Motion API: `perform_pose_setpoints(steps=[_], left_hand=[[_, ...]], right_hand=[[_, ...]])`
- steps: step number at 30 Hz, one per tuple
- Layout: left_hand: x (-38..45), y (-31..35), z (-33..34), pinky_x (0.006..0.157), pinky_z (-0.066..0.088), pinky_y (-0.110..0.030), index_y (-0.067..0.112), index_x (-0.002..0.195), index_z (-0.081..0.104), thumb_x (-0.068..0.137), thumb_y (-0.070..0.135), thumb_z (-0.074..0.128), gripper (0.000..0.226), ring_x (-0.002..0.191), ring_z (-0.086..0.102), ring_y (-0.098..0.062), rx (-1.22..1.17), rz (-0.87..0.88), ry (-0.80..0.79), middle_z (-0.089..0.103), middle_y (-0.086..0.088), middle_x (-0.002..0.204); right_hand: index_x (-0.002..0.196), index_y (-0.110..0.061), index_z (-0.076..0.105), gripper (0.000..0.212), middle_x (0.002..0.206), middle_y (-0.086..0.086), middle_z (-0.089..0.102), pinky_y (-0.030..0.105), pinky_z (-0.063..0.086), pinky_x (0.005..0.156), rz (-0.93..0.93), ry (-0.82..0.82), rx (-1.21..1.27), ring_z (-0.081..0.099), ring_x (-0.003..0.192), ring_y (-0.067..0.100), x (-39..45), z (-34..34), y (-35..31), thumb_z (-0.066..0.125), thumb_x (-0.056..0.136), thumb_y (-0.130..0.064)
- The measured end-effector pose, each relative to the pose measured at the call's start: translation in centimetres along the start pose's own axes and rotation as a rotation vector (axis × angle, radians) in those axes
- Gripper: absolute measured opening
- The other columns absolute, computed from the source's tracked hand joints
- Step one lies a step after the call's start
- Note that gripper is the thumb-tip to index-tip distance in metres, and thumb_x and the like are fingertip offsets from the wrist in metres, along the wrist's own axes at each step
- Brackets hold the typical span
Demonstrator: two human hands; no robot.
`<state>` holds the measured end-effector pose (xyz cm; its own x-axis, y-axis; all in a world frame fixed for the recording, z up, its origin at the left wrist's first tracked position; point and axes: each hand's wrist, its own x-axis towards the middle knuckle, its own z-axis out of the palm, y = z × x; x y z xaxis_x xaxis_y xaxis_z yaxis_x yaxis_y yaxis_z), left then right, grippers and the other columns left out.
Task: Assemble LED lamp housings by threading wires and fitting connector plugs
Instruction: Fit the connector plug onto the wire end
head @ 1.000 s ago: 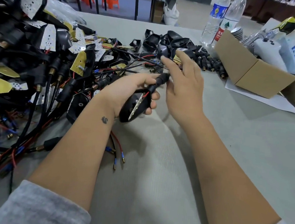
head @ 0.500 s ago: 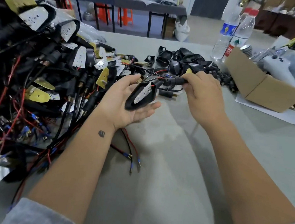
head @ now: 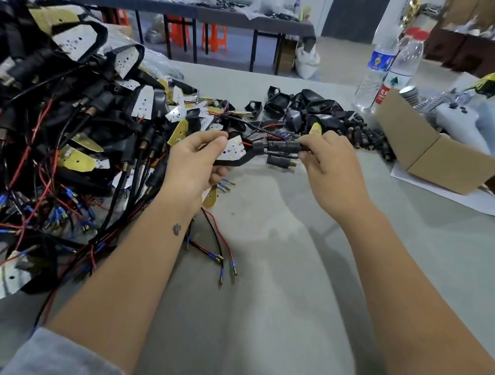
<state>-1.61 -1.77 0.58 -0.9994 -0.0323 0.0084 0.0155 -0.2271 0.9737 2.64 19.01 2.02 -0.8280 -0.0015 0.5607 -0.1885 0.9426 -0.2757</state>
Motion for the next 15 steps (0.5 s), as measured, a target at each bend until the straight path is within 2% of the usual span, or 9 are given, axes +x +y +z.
perform_pose_setpoints(steps=[4,7,9,12,14,15], left_hand=[[0.6,0.3,-0.4,0.038,0.033,-0.016,0.02,0.103,0.058,0.088,0.012,0.071,0.021,0.04,0.045,-0.007,-0.125,-0.045,0.041,0.061,0.0,0.073],[0.8,0.7,-0.5,0.037,0.029,-0.013,0.011,0.086,0.061,0.086,0.007,0.072,0.012,0.039,0.038,-0.002,-0.283,-0.112,0.027,0.057,0.003,0.064],[1.0,0.8,-0.6,0.037,0.027,-0.011,0.011,0.078,0.06,0.085,0.004,0.071,0.014,0.039,0.034,-0.001,-0.378,-0.17,0.039,0.054,0.006,0.059],[1.3,1.0,-0.7,0.037,0.026,-0.012,0.011,0.079,0.061,0.084,0.004,0.072,0.014,0.044,0.029,-0.002,-0.404,-0.211,0.045,0.048,0.004,0.069],[1.3,1.4,-0.7,0.04,0.03,-0.012,0.011,0.077,0.063,0.084,0.004,0.072,0.014,0.044,0.034,-0.002,-0.445,-0.218,0.07,0.052,0.004,0.069],[1.3,1.7,-0.7,0.045,0.038,-0.013,0.01,0.079,0.063,0.084,0.004,0.072,0.012,0.045,0.044,-0.003,-0.482,-0.22,0.08,0.058,0.003,0.067]], right_hand=[[0.115,-0.008,0.065,0.022,0.087,0.006,0.044,0.03,0.029,0.08,-0.02,-0.006,0.033,0.044,0.093,0.029,0.1,-0.3,0.0,0.054,0.096,-0.008],[0.115,-0.007,0.065,0.022,0.089,0.001,0.046,0.025,0.025,0.077,-0.038,-0.021,0.078,0.041,0.091,0.022,-0.1,-0.2,-0.3,0.055,0.096,-0.008],[0.112,-0.007,0.064,0.019,0.091,0.0,0.052,0.027,0.029,0.077,-0.05,-0.058,0.1,0.045,0.092,0.021,-0.3,0.0,-0.7,0.054,0.096,-0.01],[0.106,-0.011,0.062,0.014,0.087,-0.007,0.053,0.028,0.028,0.07,-0.045,-0.103,0.124,0.046,0.088,0.016,-0.7,0.4,-1.6,0.051,0.097,-0.016],[0.105,-0.013,0.059,0.014,0.08,-0.012,0.049,0.032,0.029,0.067,-0.013,-0.121,0.13,0.042,0.082,0.012,-0.9,0.6,-2.4,0.049,0.098,-0.021],[0.105,-0.014,0.059,0.014,0.08,-0.011,0.049,0.035,0.032,0.068,-0.001,-0.126,0.132,0.043,0.081,0.013,-0.9,0.6,-2.8,0.049,0.099,-0.022]])
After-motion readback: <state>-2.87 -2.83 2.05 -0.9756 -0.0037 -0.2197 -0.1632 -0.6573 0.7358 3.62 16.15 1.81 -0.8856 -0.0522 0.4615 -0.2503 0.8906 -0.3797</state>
